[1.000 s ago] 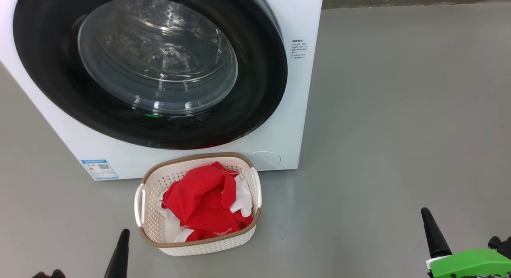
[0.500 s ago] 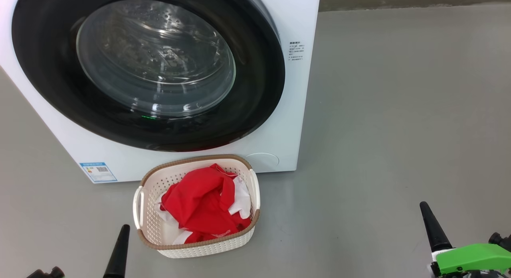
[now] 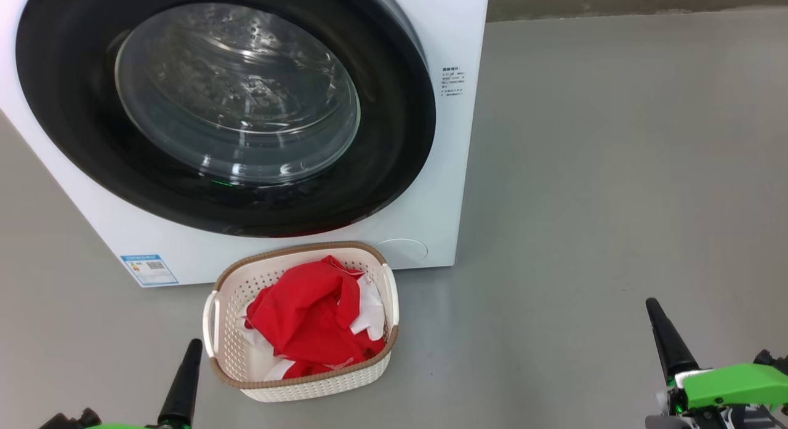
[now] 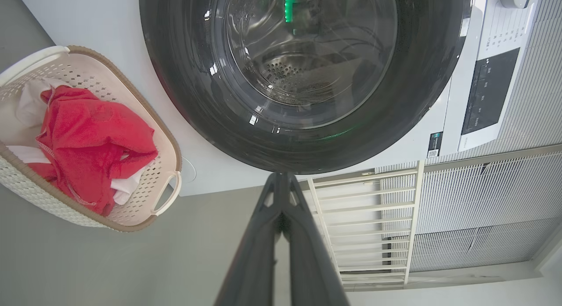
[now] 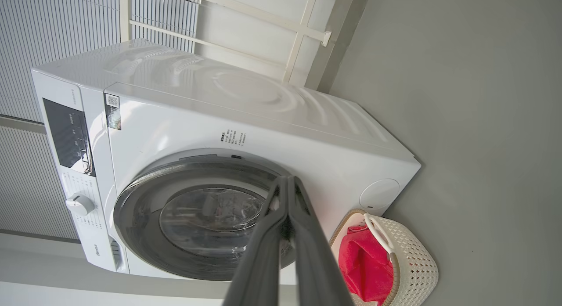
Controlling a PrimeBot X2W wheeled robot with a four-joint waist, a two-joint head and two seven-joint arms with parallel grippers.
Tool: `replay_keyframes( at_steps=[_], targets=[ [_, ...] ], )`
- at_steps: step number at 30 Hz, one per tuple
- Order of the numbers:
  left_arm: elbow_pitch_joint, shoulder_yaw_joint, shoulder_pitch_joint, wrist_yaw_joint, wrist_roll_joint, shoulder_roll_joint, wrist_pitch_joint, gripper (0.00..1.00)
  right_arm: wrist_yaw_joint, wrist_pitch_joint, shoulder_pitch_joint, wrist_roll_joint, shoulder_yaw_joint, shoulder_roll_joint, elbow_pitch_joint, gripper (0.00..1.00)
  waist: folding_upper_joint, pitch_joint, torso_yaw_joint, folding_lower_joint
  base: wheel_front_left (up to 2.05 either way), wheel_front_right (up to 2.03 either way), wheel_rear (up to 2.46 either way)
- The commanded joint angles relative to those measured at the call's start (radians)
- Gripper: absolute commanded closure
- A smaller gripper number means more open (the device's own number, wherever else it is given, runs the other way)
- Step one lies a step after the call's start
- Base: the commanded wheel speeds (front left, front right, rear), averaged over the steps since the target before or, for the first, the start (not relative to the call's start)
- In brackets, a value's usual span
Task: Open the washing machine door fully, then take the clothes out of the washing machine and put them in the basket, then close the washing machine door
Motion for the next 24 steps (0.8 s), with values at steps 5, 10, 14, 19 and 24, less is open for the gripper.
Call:
replay_keyframes(
  at_steps=[5,10,14,19,24],
  targets=[
    [-0.015,0.04,-0.056,-0.006,-0.077,0.002,0.022,1.0,0.0,0.026,-0.068,0.073,0.012,-0.019,-0.036,1.0,0.0,-0.003,-0.003,-0.0001,0.0,0.0,0.0],
    [-0.013,0.045,-0.063,-0.006,-0.116,-0.001,0.034,1.0,0.0,0.037,-0.076,0.113,0.012,-0.02,-0.038,1.0,0.0,-0.005,-0.005,-0.0001,0.0,0.0,0.0],
    [-0.01,0.049,-0.07,-0.006,-0.155,-0.004,0.046,1.0,-0.001,0.049,-0.084,0.151,0.011,-0.021,-0.041,1.0,0.0,-0.007,-0.007,-0.0001,0.0,0.0,0.0],
    [-0.008,0.054,-0.077,-0.007,-0.196,-0.007,0.059,1.0,-0.001,0.062,-0.093,0.193,0.011,-0.022,-0.044,1.0,0.0,-0.009,-0.009,-0.0001,0.0,0.0,0.0],
    [-0.008,0.055,-0.077,-0.007,-0.195,-0.008,0.059,1.0,-0.001,0.062,-0.093,0.193,0.01,-0.021,-0.044,1.0,0.0,-0.009,-0.009,-0.0001,0.0,0.0,0.0]
  ],
)
